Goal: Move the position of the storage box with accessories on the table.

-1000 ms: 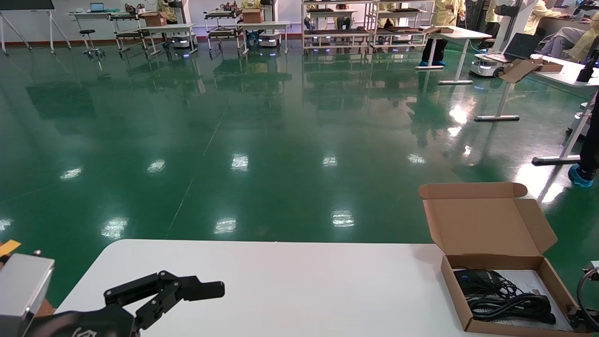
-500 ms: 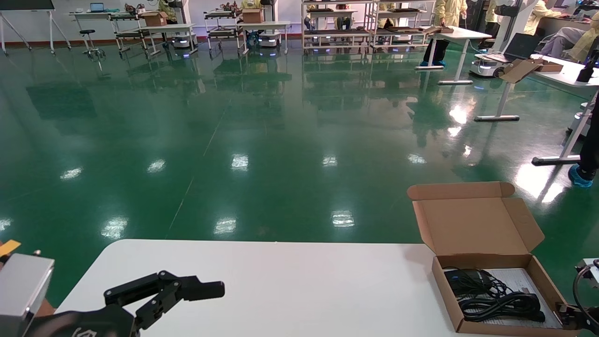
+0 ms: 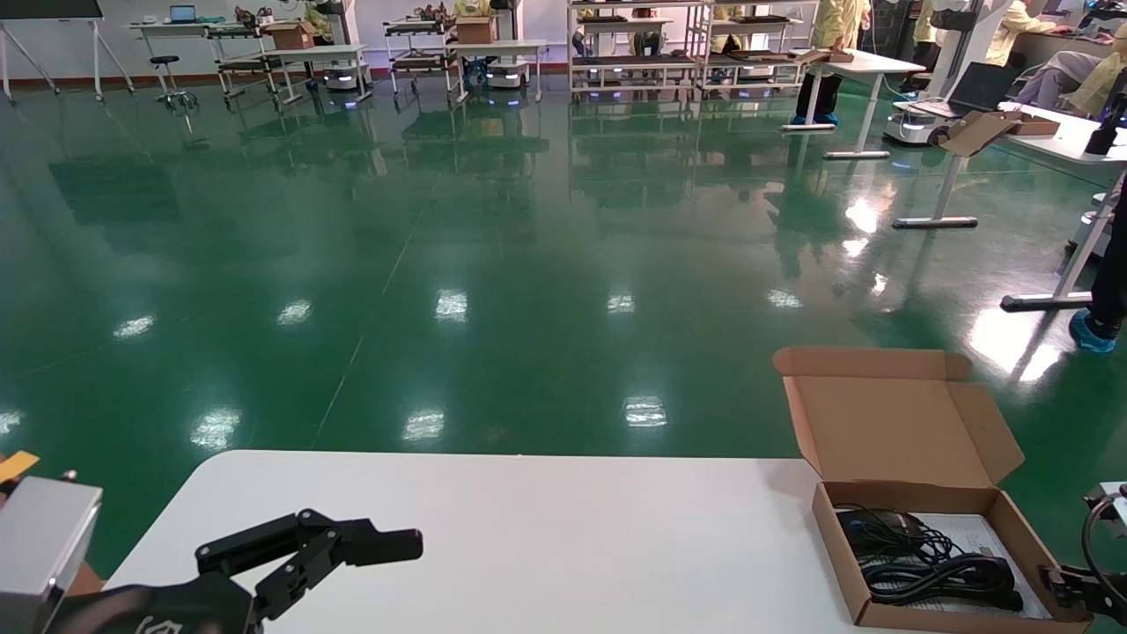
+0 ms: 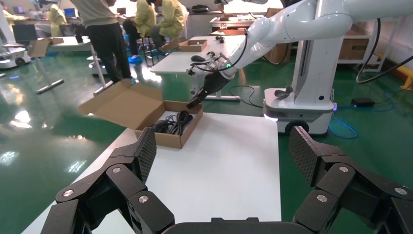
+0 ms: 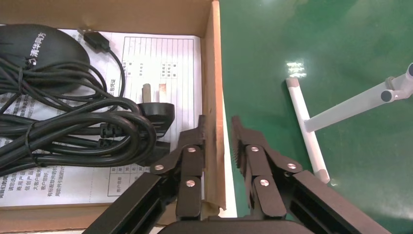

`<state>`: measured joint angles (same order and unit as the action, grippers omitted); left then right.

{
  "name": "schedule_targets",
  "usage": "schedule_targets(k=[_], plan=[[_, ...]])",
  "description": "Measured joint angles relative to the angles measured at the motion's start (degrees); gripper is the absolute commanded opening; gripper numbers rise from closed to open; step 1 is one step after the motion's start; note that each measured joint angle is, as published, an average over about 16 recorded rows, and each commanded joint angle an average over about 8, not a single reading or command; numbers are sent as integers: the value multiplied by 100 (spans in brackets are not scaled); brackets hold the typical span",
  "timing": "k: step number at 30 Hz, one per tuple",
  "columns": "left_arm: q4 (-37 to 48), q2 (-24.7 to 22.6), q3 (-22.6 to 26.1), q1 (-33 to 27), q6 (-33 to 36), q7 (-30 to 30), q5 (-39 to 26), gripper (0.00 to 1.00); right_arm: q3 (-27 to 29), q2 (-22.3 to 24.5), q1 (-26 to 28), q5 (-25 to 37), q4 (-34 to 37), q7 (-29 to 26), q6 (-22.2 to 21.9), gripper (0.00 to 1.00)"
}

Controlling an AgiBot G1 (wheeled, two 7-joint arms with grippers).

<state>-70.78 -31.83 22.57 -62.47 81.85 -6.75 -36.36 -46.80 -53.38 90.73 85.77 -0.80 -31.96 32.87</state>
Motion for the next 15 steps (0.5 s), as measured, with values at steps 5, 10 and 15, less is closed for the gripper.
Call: schedule_targets(k=[5,10,15], plan=[[0,0,0,0,0,0,0,100,22,15,46,-32,6,15,10,100],[0,0,0,0,0,0,0,100,58,36,125,-83,0,11,54,100],[0,0,0,0,0,0,0,100,119,66,257,-170,-26,-17,186,100]])
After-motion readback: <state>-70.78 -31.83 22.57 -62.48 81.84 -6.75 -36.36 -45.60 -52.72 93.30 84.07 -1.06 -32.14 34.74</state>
